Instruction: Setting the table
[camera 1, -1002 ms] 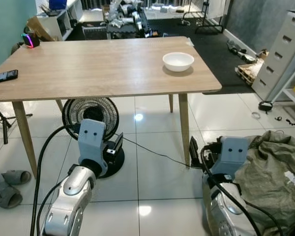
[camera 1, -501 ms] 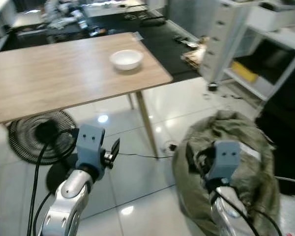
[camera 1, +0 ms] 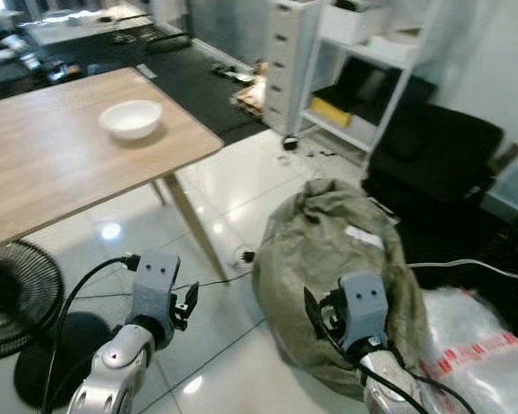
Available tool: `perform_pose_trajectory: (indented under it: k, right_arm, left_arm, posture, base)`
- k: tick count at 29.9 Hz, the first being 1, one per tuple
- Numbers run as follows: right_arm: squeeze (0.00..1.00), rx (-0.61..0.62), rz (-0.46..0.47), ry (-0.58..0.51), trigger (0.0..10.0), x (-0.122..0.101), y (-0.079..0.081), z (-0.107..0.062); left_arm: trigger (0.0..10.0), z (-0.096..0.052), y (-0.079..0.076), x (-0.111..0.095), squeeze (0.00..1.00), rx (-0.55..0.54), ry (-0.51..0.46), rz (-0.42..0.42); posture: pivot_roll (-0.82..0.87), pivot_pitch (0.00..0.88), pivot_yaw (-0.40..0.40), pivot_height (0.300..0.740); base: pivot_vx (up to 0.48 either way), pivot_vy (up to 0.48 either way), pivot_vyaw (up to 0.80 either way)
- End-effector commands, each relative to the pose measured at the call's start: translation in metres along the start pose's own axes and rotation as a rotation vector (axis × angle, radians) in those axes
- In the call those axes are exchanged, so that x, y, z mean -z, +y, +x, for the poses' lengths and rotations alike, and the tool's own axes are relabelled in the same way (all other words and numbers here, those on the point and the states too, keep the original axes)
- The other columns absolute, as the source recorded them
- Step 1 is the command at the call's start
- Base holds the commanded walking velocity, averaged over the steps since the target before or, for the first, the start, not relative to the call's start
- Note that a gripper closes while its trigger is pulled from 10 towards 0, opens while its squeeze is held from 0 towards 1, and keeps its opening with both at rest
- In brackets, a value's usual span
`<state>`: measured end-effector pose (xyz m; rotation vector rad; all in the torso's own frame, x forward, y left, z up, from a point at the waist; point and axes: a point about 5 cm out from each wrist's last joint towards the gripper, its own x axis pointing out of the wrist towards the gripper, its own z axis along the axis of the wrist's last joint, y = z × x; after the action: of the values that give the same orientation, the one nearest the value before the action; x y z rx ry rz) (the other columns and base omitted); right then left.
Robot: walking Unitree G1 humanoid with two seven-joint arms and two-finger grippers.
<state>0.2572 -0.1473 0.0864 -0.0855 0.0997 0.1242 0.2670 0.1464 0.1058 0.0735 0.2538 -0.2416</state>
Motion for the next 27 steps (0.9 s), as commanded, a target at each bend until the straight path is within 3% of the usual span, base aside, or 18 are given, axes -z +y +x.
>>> perform_pose_trajectory:
  k: [1,10,17,27]
  right_arm:
    - [0.0,0.031,0.017,0.064,10.0,0.014,-0.006,-0.004]
    - [0.0,0.07,0.0,0.078,10.0,0.015,-0.011,-0.004]
    - [0.0,0.135,0.018,0.103,10.0,0.018,-0.02,-0.004]
    - [0.0,0.166,0.017,0.112,10.0,0.019,-0.024,-0.006]
  left_arm:
    - [10.0,0.0,-0.002,0.003,0.0,0.016,0.015,0.02]
    - [10.0,0.0,-0.011,0.0,0.0,0.069,-0.003,0.07]
    - [10.0,0.0,-0.007,-0.001,0.0,0.044,-0.021,0.108]
    - [10.0,0.0,-0.02,-0.013,0.0,0.172,-0.08,0.063]
  posture:
    - [-0.04,0.0,0.099,0.74]
    - [-0.04,0.0,0.096,0.74]
    - [-0.05,0.0,0.099,0.74]
    - [-0.06,0.0,0.101,0.74]
  base:
    - [0.0,0.0,-0.8]
    - [0.0,0.0,-0.8]
    - [0.0,0.0,-0.8]
    - [0.0,0.0,-0.8]
